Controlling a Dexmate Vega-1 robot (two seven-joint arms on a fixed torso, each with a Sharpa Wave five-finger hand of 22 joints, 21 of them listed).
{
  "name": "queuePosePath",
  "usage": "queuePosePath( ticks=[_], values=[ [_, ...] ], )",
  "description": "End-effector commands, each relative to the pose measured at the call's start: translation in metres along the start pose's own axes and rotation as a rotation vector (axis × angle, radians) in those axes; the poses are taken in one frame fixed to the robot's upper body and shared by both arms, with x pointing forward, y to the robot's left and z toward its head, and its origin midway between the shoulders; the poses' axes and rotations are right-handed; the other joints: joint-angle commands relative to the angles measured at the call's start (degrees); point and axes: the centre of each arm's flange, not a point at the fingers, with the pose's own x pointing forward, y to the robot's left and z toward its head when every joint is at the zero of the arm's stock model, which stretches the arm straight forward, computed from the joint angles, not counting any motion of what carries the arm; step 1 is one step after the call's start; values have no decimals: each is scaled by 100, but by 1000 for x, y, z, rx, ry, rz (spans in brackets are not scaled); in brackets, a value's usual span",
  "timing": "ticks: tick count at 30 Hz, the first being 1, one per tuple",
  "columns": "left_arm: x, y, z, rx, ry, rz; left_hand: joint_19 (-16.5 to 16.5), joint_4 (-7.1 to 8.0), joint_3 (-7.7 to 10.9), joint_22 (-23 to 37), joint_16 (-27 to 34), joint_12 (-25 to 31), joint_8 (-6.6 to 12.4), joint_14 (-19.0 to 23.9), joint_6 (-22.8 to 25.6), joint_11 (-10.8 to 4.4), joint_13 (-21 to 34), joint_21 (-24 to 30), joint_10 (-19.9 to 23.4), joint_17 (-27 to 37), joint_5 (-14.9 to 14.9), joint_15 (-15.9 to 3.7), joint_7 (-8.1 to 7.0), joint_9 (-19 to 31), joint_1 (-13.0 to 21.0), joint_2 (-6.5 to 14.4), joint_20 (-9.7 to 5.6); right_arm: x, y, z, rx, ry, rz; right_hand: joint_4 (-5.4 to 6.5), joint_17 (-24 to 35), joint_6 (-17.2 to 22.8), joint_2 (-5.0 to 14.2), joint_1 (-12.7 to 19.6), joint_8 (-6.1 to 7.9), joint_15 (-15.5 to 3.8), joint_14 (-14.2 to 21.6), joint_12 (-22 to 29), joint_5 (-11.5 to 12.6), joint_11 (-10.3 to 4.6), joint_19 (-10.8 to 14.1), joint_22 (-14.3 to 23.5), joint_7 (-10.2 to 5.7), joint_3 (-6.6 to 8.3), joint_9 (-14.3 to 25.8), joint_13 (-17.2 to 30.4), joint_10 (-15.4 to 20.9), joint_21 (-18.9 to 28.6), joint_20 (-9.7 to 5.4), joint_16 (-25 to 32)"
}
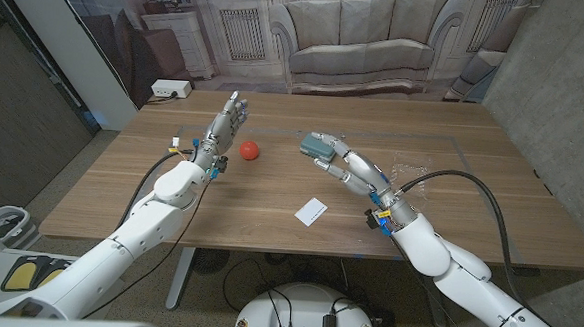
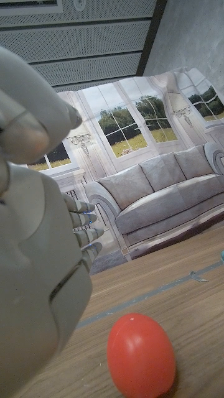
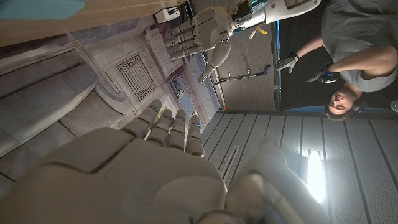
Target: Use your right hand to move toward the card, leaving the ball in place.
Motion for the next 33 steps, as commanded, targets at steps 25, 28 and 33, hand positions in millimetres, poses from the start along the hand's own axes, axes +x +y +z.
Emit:
queuePosePath(
  ticks=[25,28,33],
  values=[
    [6,-11,0,7,11,-16,21,-3,-63,22,27,18,-6,34,62,-19,27,30,23,18,-40,-5,9,26,72,15,-2,0,7,2,-333,3,78,-67,7,143,89,95,17,-70,-81,10,48,-67,-71,17,-150,34,26,6,63,-115,-82,-72],
    [6,-12,-1,7,10,-16,22,-3,-66,22,25,20,-5,31,67,-16,27,30,30,18,-41,-9,12,26,73,17,-4,0,7,1,-345,0,85,-70,7,151,94,102,18,-71,-92,8,49,-67,-83,17,-153,38,26,6,62,-124,-75,-75],
    [8,-12,-1,5,6,-18,25,-3,-71,22,26,19,-5,35,72,-21,27,31,32,19,-43,-10,17,26,76,19,6,0,8,2,-386,-1,96,-77,6,173,103,114,23,-70,-95,4,51,-79,-85,18,-153,44,26,6,58,-133,-71,-74]
  ],
)
